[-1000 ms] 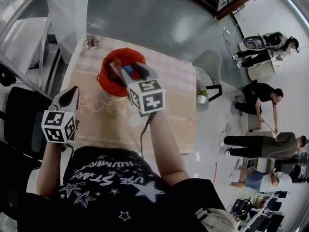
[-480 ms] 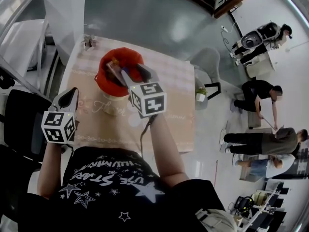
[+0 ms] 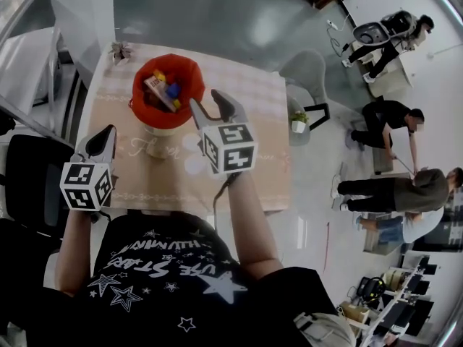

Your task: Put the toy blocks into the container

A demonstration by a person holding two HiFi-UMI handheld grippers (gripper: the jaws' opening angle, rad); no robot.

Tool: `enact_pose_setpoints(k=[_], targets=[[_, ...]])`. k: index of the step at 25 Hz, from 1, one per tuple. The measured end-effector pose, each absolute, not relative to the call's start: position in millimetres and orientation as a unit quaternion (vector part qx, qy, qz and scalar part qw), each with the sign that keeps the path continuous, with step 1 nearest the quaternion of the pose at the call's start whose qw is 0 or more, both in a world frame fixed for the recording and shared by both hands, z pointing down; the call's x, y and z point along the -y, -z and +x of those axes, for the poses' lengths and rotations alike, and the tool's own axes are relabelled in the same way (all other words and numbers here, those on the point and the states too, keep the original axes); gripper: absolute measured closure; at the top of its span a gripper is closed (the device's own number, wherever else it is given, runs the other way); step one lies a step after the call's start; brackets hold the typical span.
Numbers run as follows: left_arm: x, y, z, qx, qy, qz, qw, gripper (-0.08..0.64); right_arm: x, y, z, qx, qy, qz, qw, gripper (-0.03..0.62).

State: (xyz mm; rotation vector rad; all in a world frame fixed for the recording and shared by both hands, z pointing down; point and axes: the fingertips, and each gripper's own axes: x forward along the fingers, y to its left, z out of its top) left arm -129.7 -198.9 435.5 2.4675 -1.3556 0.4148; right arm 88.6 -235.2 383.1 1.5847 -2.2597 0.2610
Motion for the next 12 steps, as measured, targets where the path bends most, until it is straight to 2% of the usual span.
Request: enact_pose_setpoints(k=[12], targets=[[180, -453, -87, 0.433, -0.176, 0.87, 0.156, 0.552, 195, -415, 149, 0.768, -0.125, 0.597, 0.196, 0.382]])
